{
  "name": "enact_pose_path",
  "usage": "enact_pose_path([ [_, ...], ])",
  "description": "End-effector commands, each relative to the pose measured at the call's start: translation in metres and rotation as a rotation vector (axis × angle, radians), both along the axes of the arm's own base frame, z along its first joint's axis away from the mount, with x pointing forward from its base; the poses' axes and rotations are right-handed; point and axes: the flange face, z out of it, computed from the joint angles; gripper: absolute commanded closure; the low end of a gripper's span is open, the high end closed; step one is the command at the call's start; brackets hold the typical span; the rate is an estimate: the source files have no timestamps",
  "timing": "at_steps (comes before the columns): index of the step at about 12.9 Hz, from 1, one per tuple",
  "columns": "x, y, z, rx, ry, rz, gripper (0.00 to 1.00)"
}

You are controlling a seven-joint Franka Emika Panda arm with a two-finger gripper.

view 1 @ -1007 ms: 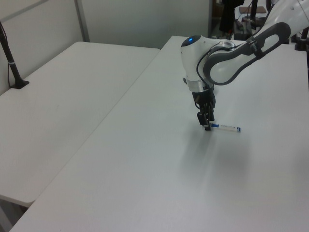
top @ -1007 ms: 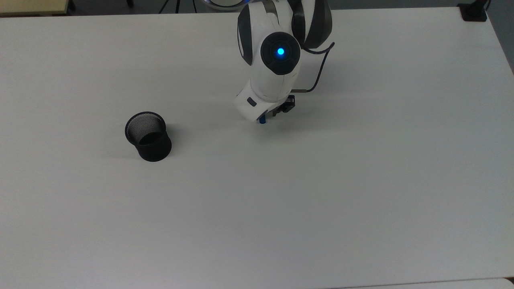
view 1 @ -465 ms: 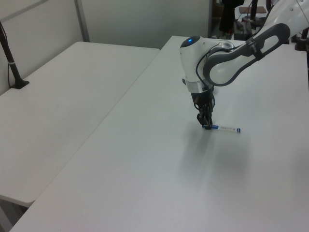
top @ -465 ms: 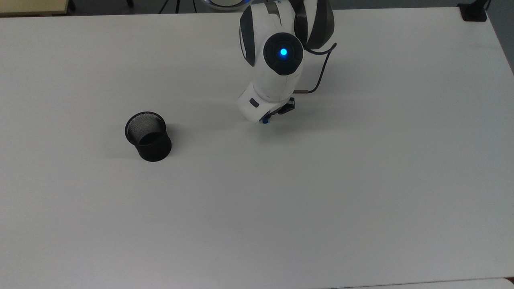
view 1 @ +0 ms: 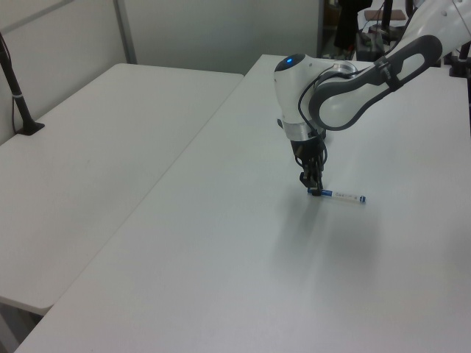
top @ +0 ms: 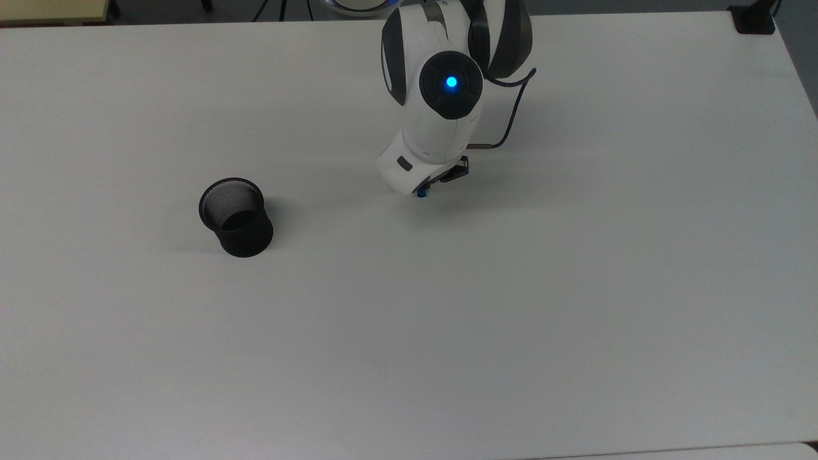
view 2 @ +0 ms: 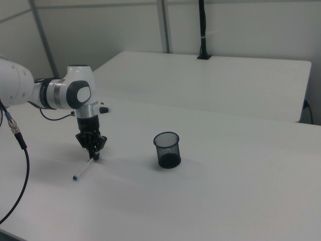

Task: Insert the marker
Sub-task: 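Close the gripper on the marker near its blue cap, then lift the marker and carry it over the black mesh cup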

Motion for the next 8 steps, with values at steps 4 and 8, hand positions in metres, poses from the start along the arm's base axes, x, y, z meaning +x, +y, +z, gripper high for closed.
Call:
enact_pose_path([
  [4, 0.011, -0.034, 0.086, 0.020, -0.141, -0.039, 1.00],
  [8, 0.009, -0.091, 0.170, 0.045, -0.288, -0.055, 1.00],
])
